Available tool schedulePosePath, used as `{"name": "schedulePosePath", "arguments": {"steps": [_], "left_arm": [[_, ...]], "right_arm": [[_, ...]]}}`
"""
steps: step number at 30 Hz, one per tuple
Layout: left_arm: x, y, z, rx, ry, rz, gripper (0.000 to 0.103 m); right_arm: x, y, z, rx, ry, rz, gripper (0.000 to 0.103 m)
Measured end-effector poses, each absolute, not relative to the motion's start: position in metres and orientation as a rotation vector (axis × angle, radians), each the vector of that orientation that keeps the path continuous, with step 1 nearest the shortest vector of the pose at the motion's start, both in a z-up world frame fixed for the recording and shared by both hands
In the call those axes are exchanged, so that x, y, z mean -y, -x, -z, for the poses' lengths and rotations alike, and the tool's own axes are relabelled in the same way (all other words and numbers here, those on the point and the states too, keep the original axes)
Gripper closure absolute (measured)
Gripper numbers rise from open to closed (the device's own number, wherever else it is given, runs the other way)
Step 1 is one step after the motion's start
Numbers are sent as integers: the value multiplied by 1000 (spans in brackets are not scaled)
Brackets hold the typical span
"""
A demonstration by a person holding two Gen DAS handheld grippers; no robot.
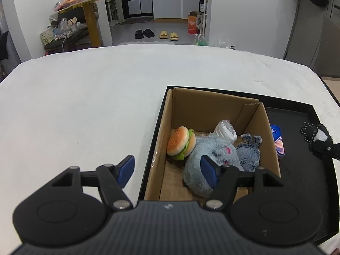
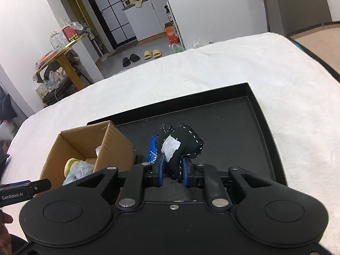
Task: Organize soft objects
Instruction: 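Carry the black plush with the right tool into the box and release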
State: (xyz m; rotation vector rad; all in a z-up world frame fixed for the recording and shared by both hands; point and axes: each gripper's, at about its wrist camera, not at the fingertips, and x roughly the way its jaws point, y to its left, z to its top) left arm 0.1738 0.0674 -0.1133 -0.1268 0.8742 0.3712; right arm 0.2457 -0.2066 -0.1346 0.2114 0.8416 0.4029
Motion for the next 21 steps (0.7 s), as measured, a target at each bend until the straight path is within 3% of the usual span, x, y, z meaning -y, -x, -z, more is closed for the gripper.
{"name": "schedulePosePath", "arguments": {"steps": [21], "left_arm": [[-69, -150, 103, -832, 177, -311, 37]], "right_arm": [[185, -232, 103, -818, -203, -517, 86]]}}
